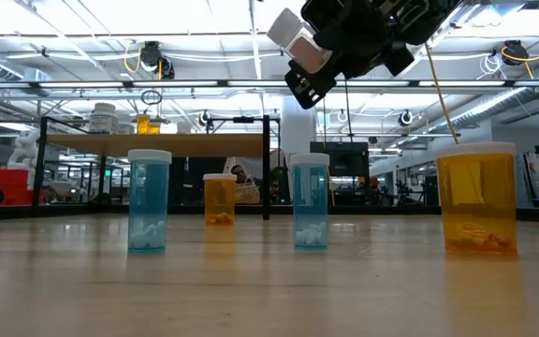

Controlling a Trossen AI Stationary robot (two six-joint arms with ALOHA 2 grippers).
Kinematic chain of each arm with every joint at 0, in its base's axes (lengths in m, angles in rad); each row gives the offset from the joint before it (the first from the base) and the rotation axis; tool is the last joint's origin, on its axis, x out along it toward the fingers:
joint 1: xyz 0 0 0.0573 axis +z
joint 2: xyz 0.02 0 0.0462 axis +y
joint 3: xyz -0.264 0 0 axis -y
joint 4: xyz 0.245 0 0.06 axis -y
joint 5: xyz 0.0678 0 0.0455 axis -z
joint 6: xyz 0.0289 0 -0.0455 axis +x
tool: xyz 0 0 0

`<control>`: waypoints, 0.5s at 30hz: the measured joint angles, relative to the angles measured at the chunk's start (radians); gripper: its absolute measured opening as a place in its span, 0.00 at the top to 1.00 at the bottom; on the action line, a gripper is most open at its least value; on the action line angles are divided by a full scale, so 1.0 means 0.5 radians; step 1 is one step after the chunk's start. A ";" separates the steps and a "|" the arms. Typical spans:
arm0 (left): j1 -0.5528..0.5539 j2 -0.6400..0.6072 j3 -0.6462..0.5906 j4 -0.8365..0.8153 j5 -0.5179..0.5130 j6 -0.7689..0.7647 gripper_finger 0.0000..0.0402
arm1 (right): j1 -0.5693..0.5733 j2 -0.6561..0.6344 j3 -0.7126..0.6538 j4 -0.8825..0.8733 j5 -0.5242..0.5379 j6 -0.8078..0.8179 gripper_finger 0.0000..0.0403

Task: Pick and place medicine bottles onto shelf by color
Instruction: Put the transparent pill bottle on the shelf aligned with the other transparent pill bottle

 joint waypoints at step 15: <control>0.062 -0.008 -0.234 0.465 0.240 0.404 0.26 | -0.006 0.000 -0.031 0.097 -0.007 -0.100 0.60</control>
